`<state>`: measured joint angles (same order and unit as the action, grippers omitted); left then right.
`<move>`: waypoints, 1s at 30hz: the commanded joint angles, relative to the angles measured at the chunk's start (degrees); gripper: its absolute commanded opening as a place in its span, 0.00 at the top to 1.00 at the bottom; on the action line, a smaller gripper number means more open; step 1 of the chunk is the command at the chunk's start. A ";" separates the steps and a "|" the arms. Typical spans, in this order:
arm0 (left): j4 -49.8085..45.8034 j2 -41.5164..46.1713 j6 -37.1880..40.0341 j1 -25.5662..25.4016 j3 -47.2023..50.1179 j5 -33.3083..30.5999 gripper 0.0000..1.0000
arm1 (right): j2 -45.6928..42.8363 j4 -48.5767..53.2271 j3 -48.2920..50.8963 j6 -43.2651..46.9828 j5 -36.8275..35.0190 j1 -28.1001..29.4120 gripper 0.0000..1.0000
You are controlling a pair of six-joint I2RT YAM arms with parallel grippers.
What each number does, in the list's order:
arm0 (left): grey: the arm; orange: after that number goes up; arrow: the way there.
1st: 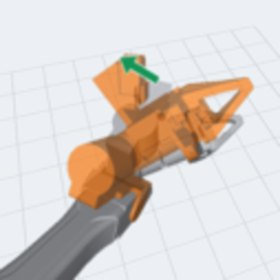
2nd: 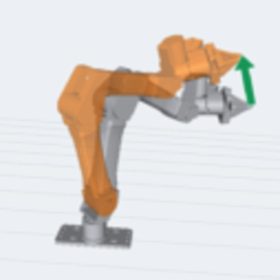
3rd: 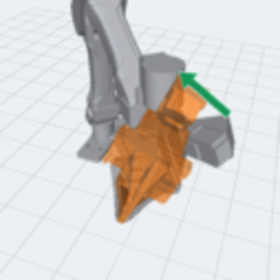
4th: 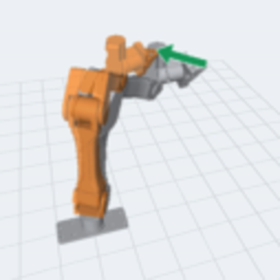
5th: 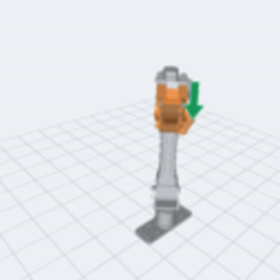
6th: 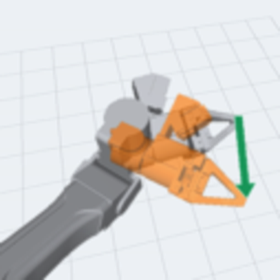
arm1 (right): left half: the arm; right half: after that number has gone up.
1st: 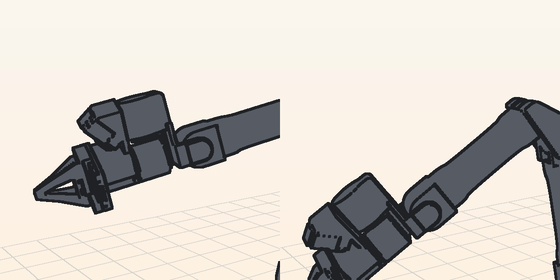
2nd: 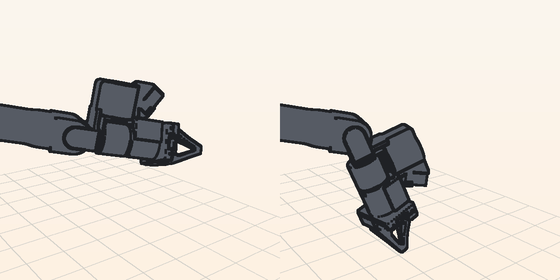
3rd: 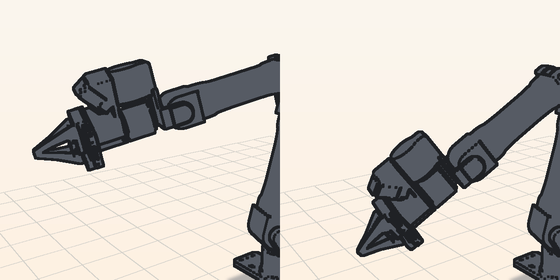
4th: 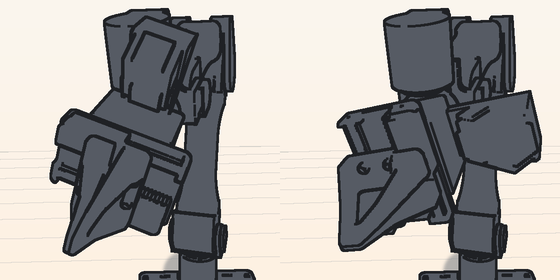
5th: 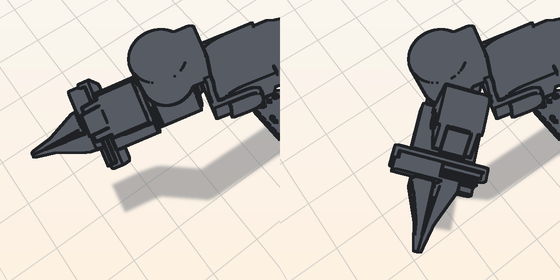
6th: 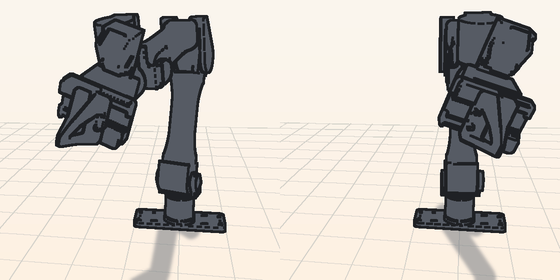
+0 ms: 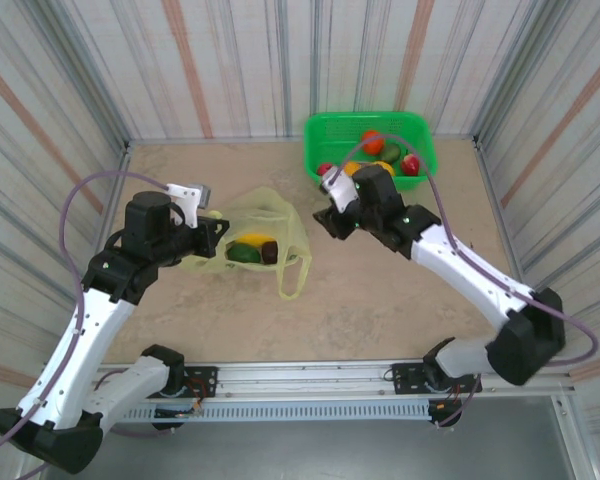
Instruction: Place the fake fruits into the plastic bag and tie a complex knot
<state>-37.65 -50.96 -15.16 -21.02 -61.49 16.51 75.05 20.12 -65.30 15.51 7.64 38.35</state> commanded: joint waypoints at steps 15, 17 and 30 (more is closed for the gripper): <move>-0.51 0.69 1.64 -0.08 -0.52 -0.92 1.00 | 6.77 18.46 0.44 30.22 -2.91 24.82 0.44; -0.41 0.83 1.54 -0.12 -0.47 -0.82 1.00 | 9.07 16.94 0.46 29.40 -5.81 26.11 0.46; -0.47 2.19 0.57 0.27 0.24 0.55 1.00 | 22.30 13.43 -4.94 25.97 -23.17 28.64 0.50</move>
<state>-37.71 -49.84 -14.68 -20.99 -61.47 16.45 95.35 33.34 -68.27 42.63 -9.82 65.84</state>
